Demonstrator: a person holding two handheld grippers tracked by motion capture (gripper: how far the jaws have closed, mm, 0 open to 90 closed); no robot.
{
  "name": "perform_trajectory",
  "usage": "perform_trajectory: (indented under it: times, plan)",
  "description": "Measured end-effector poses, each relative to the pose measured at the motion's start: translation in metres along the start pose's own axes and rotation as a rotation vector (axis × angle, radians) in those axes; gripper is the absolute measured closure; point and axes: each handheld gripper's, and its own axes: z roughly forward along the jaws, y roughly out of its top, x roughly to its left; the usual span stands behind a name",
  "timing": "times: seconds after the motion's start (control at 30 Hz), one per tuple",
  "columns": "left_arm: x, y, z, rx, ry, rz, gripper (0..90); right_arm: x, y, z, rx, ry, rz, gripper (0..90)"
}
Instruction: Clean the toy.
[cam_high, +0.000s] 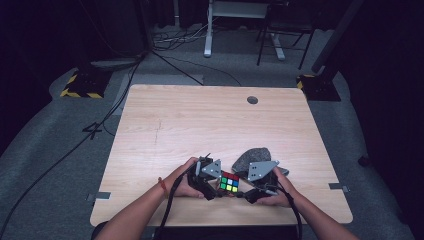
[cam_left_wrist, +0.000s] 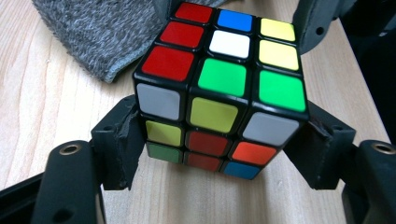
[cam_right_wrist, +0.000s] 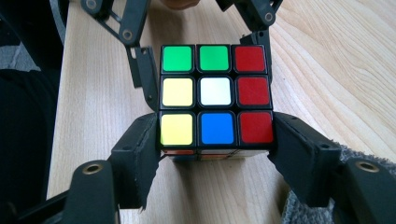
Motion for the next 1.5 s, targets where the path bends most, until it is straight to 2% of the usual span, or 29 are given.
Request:
perform_trajectory:
  times: [0.07, 0.1, 0.17, 0.33, 0.47, 0.6, 0.67, 0.73, 0.8, 0.87, 0.93, 0.97, 1.03, 1.1, 1.2, 1.23, 1.3, 1.37, 1.43, 1.5]
  plan:
    - [-0.001, 0.0, 0.002, 0.011, 0.005, 0.011, 27.8, 0.0, 0.0, 0.002, -0.007, 0.004, 0.01, 34.5]
    - [0.0, -0.001, 0.004, 0.016, -0.001, 0.0, 27.5, 0.0, 0.0, 0.002, -0.011, 0.006, 0.014, 34.5]
    - [0.0, -0.002, 0.005, 0.024, 0.002, 0.006, 27.5, 0.0, -0.001, 0.002, -0.015, 0.005, 0.019, 34.5]
    - [0.001, -0.003, 0.003, 0.013, 0.004, 0.0, 28.5, -0.001, -0.003, 0.0, -0.025, 0.0, 0.027, 34.1]
    - [0.001, -0.003, 0.002, 0.003, 0.021, 0.0, 30.8, -0.001, -0.005, -0.01, -0.046, -0.019, 0.041, 31.0]
    - [0.002, -0.004, 0.0, 0.009, 0.02, -0.008, 32.2, -0.003, -0.01, -0.02, -0.049, -0.032, 0.051, 29.2]
    - [0.002, -0.005, -0.001, 0.011, 0.025, -0.008, 32.8, -0.006, -0.014, -0.029, -0.053, -0.051, 0.05, 29.3]
    - [0.003, -0.006, -0.002, 0.009, 0.027, -0.012, 32.9, -0.01, -0.018, -0.039, -0.072, -0.072, 0.071, 30.3]
    - [0.004, -0.007, -0.003, 0.01, 0.033, -0.016, 32.9, -0.016, -0.022, -0.049, -0.069, -0.132, 0.069, 30.6]
    - [0.005, -0.008, -0.005, 0.01, 0.036, -0.02, 32.9, -0.023, -0.026, -0.055, -0.072, -0.197, 0.096, 32.0]
    - [0.006, -0.01, -0.006, 0.008, 0.038, -0.025, 33.0, -0.031, -0.03, -0.056, -0.042, -0.282, 0.116, 33.9]
    - [0.006, -0.01, -0.006, 0.008, 0.037, -0.03, 32.9, -0.034, -0.032, -0.055, -0.029, -0.303, 0.131, 33.4]
    - [0.007, -0.011, -0.007, 0.008, 0.036, -0.034, 32.9, -0.042, -0.036, -0.049, -0.009, -0.296, 0.176, 34.0]
    - [0.007, -0.012, -0.007, 0.004, 0.035, -0.034, 32.9, -0.046, -0.039, -0.039, 0.046, -0.321, 0.187, 34.4]
    - [0.008, -0.012, -0.006, -0.005, 0.036, -0.048, 32.8, -0.052, -0.046, -0.022, 0.122, -0.323, 0.203, 37.0]
    - [0.008, -0.013, -0.005, -0.003, 0.037, -0.048, 32.6, -0.053, -0.047, -0.019, 0.129, -0.315, 0.211, 37.8]
    - [0.008, -0.013, -0.003, 0.008, 0.036, -0.06, 30.6, -0.056, -0.049, -0.016, 0.154, -0.312, 0.218, 42.3]
    - [0.008, -0.014, 0.0, 0.016, 0.035, -0.069, 27.7, -0.057, -0.049, -0.018, 0.162, -0.309, 0.22, 53.8]
    - [0.008, -0.015, 0.005, 0.025, 0.036, -0.07, 27.7, -0.059, -0.053, -0.02, 0.153, -0.292, 0.251, 61.1]
    - [0.006, -0.014, 0.008, 0.025, 0.044, -0.066, 30.9, -0.057, -0.055, -0.023, 0.153, -0.293, 0.242, 68.9]
